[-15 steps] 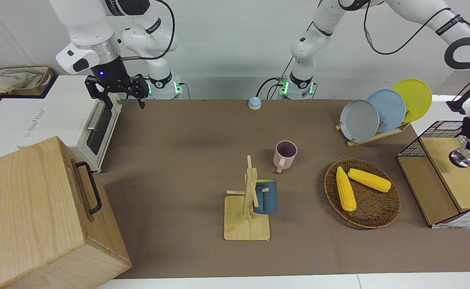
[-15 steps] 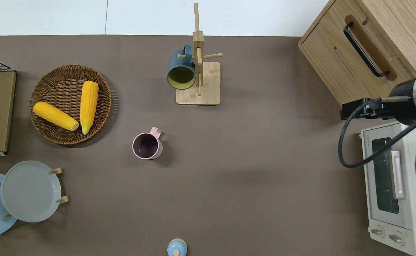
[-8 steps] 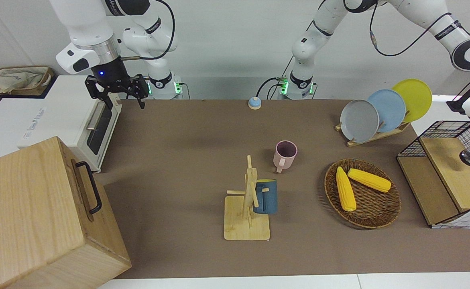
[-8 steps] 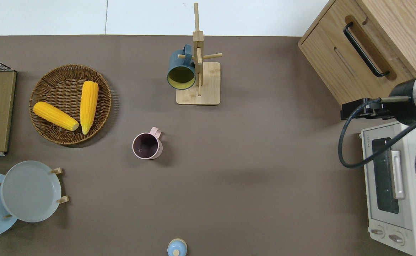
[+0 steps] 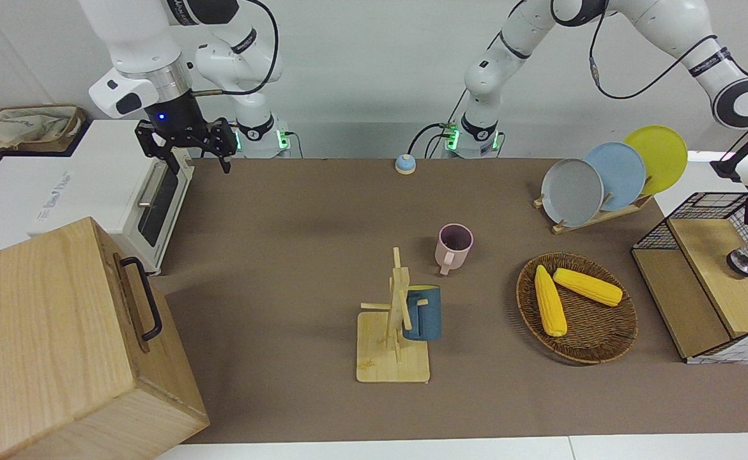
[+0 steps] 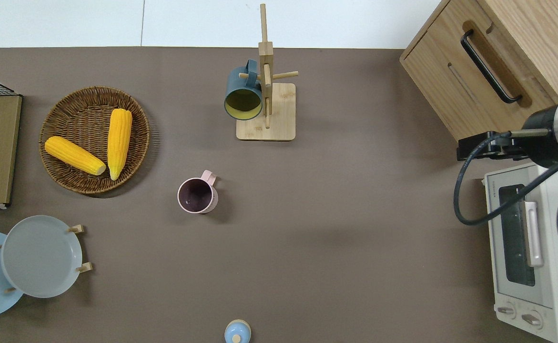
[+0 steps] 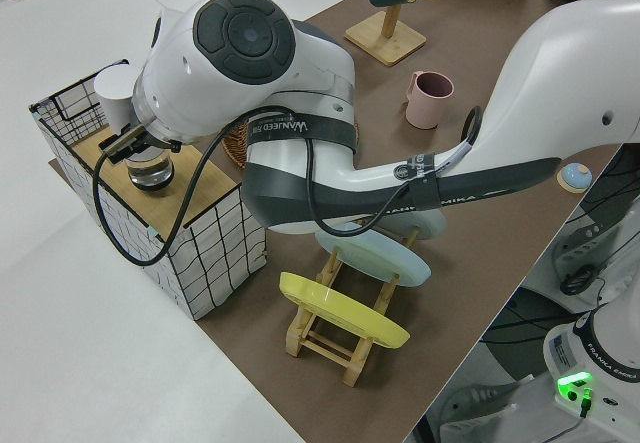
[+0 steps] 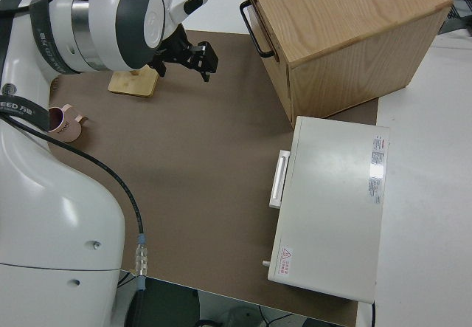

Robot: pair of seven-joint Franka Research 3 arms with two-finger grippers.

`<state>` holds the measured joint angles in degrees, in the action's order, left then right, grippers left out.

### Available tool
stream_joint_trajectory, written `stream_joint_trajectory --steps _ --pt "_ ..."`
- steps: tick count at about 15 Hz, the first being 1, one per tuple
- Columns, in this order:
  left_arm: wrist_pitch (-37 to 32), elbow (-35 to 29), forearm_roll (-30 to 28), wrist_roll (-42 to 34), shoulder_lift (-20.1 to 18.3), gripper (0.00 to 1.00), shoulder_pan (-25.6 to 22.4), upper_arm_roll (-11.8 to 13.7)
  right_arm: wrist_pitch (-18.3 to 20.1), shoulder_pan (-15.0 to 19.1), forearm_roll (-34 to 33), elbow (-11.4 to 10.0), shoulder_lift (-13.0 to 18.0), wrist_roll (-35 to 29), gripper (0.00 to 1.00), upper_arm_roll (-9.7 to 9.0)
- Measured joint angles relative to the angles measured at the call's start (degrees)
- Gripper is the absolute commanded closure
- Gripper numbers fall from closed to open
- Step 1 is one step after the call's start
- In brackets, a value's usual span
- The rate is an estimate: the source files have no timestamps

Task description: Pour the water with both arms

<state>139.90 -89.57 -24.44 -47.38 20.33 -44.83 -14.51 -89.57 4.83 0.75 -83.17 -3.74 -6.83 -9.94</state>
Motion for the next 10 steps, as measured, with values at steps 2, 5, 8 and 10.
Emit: stream_joint_trajectory --steps 2,5,8,10 --pt "0.0 0.0 0.0 0.0 0.6 0.92 0.0 0.0 0.0 0.0 0.0 0.0 0.0 0.0 0.009 0.0" --pt "0.1 0.0 0.0 0.0 0.9 0.78 0.0 0.0 0.0 0.0 0.0 0.0 0.0 0.0 0.009 0.0" --pt "0.1 0.0 0.0 0.0 0.9 0.09 0.0 0.0 0.0 0.0 0.0 0.0 0.0 0.0 0.009 0.0" --pt "0.1 0.0 0.0 -0.1 1.0 0.0 0.0 0.0 0.0 0.0 0.0 0.0 0.0 0.0 0.009 0.0"
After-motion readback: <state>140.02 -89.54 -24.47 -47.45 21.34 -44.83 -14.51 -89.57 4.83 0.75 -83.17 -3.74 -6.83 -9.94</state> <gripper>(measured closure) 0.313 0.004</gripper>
